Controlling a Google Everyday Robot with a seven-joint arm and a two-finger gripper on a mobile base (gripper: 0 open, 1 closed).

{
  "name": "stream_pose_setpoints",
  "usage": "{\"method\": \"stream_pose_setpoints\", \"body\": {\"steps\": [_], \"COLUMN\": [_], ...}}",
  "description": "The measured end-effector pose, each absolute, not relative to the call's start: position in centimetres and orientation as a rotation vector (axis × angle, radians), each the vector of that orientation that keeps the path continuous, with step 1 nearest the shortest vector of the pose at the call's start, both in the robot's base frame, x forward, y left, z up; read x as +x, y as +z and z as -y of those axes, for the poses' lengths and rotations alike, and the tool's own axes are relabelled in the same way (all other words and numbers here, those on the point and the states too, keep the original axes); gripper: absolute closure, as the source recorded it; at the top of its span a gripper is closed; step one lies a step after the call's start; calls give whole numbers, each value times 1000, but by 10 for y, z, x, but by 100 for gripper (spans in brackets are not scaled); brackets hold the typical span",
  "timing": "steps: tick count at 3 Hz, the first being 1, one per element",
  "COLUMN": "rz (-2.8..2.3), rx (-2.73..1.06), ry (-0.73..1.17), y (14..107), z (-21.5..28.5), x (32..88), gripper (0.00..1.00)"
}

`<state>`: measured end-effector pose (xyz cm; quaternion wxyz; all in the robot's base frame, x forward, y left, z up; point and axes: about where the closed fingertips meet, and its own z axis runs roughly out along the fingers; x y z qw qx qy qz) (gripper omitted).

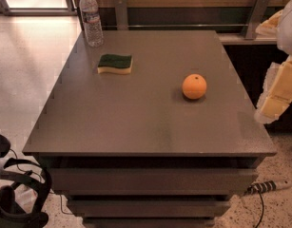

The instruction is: Pick orange

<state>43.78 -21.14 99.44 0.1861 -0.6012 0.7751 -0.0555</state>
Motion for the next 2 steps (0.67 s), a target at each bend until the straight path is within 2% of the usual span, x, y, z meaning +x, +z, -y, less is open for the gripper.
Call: {"method": "stream_pose_setpoints", "body": {"steps": [2], "rz": [-2169], "rx": [-1645], "ry": [-92], "y": [992], "z": [213], "x": [452], "gripper": [0]}}
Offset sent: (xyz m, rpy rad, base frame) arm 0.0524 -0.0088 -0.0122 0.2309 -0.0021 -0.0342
